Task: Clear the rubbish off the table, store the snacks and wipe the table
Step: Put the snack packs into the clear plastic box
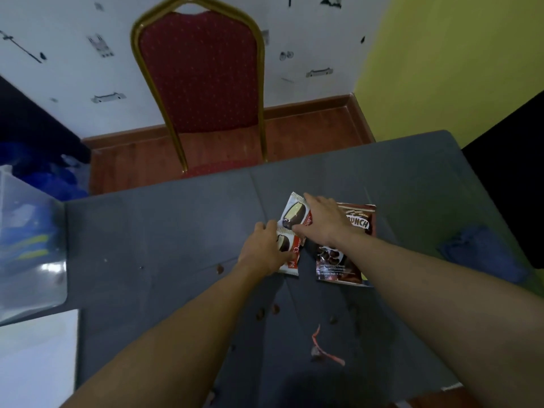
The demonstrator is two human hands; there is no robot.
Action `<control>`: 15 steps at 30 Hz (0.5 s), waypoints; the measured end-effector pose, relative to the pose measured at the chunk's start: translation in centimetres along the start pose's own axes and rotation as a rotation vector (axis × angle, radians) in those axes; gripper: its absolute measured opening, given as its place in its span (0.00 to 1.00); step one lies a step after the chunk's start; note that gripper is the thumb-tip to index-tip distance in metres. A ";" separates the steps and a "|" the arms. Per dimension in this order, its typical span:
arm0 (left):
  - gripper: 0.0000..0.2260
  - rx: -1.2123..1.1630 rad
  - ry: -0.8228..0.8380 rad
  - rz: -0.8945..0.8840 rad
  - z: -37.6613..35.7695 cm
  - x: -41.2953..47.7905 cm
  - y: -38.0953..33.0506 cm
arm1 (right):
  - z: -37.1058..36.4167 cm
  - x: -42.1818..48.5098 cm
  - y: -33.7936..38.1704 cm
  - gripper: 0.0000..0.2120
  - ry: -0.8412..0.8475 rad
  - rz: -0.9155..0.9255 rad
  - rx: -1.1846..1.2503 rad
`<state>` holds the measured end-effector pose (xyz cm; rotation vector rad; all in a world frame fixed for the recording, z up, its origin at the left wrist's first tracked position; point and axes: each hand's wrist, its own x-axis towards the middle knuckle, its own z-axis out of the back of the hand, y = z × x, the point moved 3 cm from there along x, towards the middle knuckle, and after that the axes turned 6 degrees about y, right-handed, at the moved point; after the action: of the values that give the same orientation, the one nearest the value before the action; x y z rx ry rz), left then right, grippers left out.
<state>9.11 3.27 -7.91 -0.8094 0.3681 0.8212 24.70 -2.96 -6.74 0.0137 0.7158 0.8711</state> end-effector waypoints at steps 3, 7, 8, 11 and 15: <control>0.31 -0.119 0.003 0.031 -0.3 0.4 0.6 | -0.4 0.6 0.1 0.41 -0.018 -0.028 0.000; 0.27 -0.185 0.035 0.078 -0.5 0.4 1.6 | -0.4 0.8 0.3 0.27 -0.012 -0.049 0.137; 0.26 -0.183 0.042 0.089 -0.3 0.3 1.8 | -0.1 0.8 0.5 0.25 -0.009 -0.033 0.156; 0.23 -0.196 0.042 0.111 0.7 -0.3 2.8 | 0.8 0.3 1.2 0.23 -0.003 -0.003 0.204; 0.22 -0.203 -0.032 0.116 3.3 -1.6 4.1 | 1.9 -0.6 2.4 0.19 0.005 -0.005 0.311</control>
<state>4.85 6.66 -6.87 -0.9694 0.3089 0.9900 23.89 -1.29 -4.30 0.2869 0.8496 0.7480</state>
